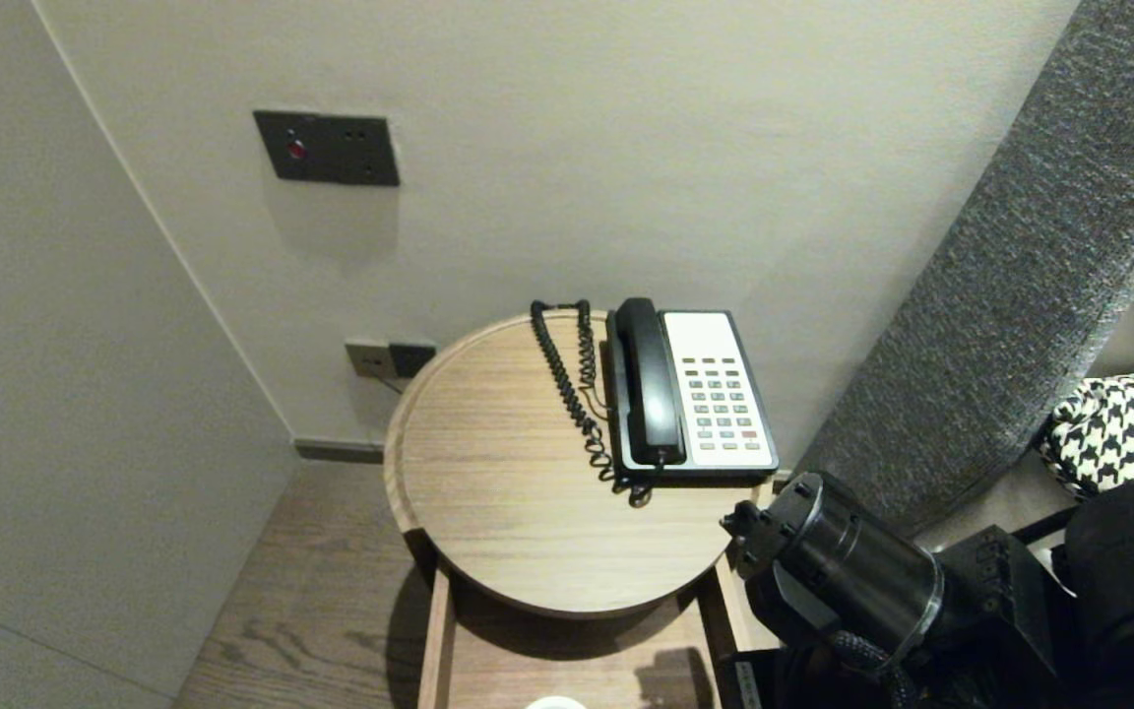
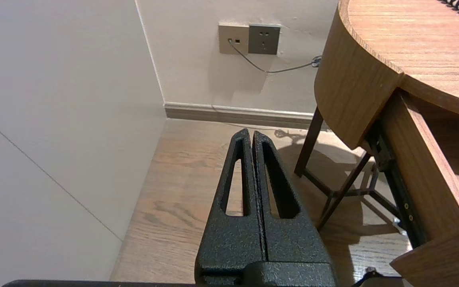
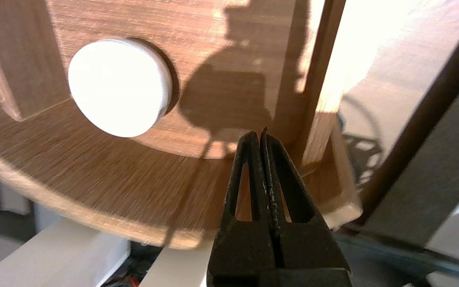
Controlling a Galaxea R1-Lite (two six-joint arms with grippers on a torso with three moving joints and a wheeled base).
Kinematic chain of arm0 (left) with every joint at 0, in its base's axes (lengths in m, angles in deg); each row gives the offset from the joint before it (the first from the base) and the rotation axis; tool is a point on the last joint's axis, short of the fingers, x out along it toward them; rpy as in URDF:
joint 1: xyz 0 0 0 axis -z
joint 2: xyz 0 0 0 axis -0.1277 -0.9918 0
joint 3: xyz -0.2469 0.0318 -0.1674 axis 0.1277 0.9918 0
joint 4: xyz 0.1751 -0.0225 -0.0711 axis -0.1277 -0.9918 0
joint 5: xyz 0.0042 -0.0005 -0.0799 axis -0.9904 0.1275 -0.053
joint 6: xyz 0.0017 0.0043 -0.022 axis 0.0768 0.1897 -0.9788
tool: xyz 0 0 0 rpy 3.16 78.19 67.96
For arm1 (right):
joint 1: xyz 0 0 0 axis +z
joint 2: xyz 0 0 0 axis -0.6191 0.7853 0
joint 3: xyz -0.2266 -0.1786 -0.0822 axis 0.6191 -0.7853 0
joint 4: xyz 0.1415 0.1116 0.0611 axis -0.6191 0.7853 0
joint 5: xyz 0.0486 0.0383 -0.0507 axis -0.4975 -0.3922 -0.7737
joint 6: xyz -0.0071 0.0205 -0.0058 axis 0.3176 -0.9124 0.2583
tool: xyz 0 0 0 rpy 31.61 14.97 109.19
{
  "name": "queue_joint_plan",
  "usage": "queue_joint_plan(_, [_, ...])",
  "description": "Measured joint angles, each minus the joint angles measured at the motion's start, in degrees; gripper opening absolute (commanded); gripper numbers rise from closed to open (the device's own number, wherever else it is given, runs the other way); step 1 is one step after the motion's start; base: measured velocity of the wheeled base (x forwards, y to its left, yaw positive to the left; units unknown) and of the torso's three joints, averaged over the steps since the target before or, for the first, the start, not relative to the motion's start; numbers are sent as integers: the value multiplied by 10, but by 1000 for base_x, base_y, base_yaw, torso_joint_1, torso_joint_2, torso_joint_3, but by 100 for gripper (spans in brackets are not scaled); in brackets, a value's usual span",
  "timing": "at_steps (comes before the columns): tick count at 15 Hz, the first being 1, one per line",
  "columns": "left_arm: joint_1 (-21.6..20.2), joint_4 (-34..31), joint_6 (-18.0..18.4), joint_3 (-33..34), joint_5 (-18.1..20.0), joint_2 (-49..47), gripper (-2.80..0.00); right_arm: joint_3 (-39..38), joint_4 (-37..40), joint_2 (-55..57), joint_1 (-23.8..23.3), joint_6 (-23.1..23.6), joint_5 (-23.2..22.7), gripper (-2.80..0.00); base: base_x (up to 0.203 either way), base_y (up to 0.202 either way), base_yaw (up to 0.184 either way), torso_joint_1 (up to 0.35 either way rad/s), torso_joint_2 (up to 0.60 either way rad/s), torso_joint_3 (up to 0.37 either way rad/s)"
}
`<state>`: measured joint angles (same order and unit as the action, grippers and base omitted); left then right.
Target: Open the nightstand drawer, then take the remote control out of the drawer one by one and place them on the table
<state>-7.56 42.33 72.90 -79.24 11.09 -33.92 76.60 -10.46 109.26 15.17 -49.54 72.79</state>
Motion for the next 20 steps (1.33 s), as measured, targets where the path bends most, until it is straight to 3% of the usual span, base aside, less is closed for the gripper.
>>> queue_joint_plan(9, [0, 0, 0, 0, 0, 0, -280, 58, 0, 29, 1, 83, -3, -280, 0, 0, 0, 0, 0, 0])
queue_joint_plan(13, [0, 0, 0, 0, 0, 0, -280, 78, 2, 60, 3, 79, 0, -280, 0, 0, 0, 0, 0, 0])
queue_joint_plan(14, [0, 0, 0, 0, 0, 0, -280, 87, 2, 70, 4, 77, 0, 0, 0, 0, 0, 0, 0, 0])
queue_joint_plan(20, [0, 0, 0, 0, 0, 0, -280, 100, 15, 106, 15, 59, -1, 0, 0, 0, 0, 0, 0, 0])
